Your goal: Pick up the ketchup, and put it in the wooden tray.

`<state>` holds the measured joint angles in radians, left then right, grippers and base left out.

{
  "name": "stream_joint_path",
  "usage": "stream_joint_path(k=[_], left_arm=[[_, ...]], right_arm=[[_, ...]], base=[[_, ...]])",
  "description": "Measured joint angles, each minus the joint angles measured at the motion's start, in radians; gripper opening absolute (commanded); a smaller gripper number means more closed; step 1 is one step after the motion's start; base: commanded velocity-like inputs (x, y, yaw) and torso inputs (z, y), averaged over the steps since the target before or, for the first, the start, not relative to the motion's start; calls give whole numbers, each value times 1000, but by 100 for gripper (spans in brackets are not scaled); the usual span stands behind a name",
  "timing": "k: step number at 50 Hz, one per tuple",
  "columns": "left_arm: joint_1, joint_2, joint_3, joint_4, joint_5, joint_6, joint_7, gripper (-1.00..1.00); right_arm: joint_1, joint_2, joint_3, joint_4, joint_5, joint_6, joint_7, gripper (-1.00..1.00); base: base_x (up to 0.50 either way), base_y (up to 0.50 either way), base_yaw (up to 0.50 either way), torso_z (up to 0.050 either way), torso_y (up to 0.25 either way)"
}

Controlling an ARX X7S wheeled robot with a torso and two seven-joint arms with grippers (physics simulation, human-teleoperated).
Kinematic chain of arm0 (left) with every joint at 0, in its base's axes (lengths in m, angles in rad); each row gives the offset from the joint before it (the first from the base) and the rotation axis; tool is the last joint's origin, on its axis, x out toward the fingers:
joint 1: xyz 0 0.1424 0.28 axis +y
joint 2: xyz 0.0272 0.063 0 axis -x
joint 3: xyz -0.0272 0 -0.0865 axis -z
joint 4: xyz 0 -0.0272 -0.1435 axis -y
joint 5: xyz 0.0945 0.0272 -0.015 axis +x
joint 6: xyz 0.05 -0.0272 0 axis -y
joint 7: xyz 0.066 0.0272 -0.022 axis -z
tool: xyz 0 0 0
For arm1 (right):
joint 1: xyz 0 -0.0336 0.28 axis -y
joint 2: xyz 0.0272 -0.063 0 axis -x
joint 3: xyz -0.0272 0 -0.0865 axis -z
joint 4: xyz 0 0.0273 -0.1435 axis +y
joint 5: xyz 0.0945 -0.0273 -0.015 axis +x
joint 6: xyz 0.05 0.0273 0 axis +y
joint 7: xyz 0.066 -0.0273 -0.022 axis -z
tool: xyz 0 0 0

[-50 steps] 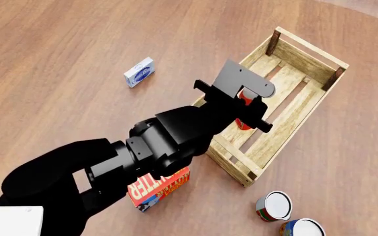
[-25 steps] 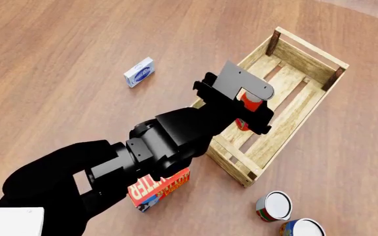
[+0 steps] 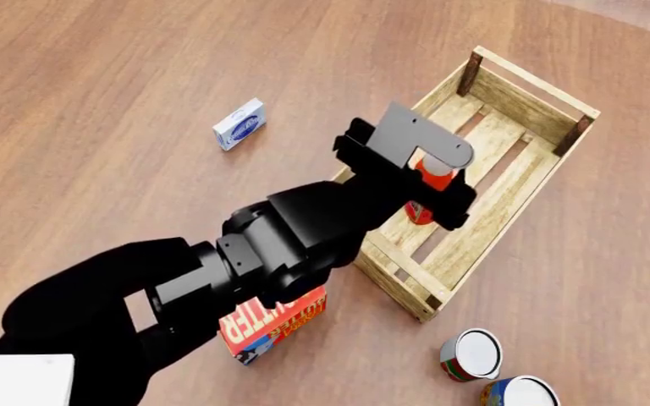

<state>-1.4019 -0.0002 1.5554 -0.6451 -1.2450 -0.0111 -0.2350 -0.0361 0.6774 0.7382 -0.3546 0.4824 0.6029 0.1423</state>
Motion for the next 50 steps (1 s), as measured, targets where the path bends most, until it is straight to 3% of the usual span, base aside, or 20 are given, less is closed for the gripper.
stream_joint_path(k=[28, 42, 50], left_arm=[[-104, 0, 3, 58, -63, 7, 0, 100], [-210, -19, -6, 110, -109, 49, -38, 100], [-246, -143, -23, 289, -118, 73, -140, 100]], right_arm=[[-117, -22, 246, -335, 172, 226, 46, 100], [-127, 1, 436, -551, 452, 413, 147, 100], [-405, 133, 519, -629, 706, 206, 399, 100]], base=[[0, 0, 0, 0, 0], [0, 0, 0, 0, 20], [0, 0, 0, -6, 222]])
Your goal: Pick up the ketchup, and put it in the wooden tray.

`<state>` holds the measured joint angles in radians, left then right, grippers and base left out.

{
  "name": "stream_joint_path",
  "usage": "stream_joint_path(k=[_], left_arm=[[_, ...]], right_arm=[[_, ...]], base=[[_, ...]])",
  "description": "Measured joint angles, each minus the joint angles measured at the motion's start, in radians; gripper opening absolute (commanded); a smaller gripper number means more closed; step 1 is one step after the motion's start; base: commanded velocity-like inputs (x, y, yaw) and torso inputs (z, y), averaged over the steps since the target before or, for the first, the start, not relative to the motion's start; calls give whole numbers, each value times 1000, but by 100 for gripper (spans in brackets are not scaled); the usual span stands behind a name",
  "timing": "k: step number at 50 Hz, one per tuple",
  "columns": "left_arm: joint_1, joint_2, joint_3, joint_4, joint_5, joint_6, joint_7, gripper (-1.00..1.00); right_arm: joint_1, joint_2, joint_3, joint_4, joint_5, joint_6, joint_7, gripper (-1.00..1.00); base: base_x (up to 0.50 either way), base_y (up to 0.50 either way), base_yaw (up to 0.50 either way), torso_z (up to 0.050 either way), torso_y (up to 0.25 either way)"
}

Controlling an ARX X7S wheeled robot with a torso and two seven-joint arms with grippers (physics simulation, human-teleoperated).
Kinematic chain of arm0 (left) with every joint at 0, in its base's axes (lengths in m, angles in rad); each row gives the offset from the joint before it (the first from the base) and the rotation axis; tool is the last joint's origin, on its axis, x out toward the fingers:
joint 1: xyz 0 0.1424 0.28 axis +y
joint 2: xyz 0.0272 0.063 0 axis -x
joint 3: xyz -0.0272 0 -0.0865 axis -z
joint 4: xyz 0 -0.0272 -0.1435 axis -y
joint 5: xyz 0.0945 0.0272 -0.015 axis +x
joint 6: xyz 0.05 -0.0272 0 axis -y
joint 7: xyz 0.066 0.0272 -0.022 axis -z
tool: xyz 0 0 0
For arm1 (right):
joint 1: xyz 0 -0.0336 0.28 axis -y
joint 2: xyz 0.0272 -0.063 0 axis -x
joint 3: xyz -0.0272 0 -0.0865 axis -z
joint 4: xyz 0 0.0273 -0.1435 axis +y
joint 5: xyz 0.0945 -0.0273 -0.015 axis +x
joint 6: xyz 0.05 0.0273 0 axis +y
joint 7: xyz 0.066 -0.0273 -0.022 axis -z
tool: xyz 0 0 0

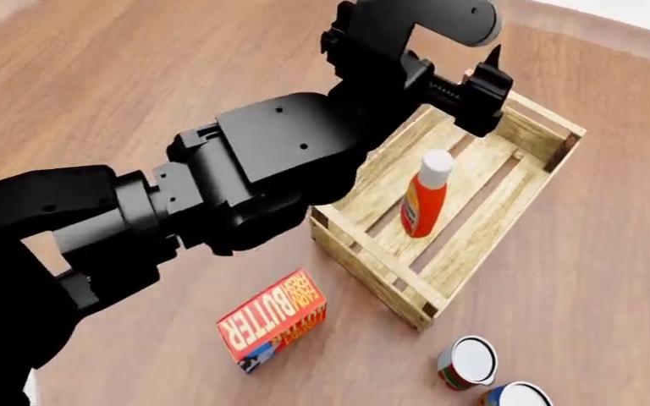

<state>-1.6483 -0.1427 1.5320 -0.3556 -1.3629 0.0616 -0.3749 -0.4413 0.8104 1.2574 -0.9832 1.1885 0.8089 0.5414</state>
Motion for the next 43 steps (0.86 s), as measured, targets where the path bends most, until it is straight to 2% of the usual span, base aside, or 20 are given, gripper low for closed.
stream_joint_path(k=[6, 13, 29, 35, 43], left_arm=[[-7, -125, -15, 157, -10, 13, -83, 100], [14, -279, -22, 327, -8, 33, -177, 100], [170, -621, -19, 637, 19, 137, -397, 100], [243, -734, -10, 725, 51, 189, -466, 100], [335, -875, 6, 840, 76, 260, -537, 100]], right_arm=[[-151, 140, -9, -29, 114, -164, 176, 100], [-222, 266, -76, -38, 168, -303, 295, 100], [-247, 590, -446, 62, 70, -698, 456, 100], [-254, 667, -543, 94, 29, -811, 479, 100], [-257, 718, -634, 99, -16, -891, 501, 100]], base=[[0, 0, 0, -8, 225], [0, 0, 0, -8, 226], [0, 0, 0, -8, 166], [0, 0, 0, 0, 0], [0, 0, 0, 0, 0]])
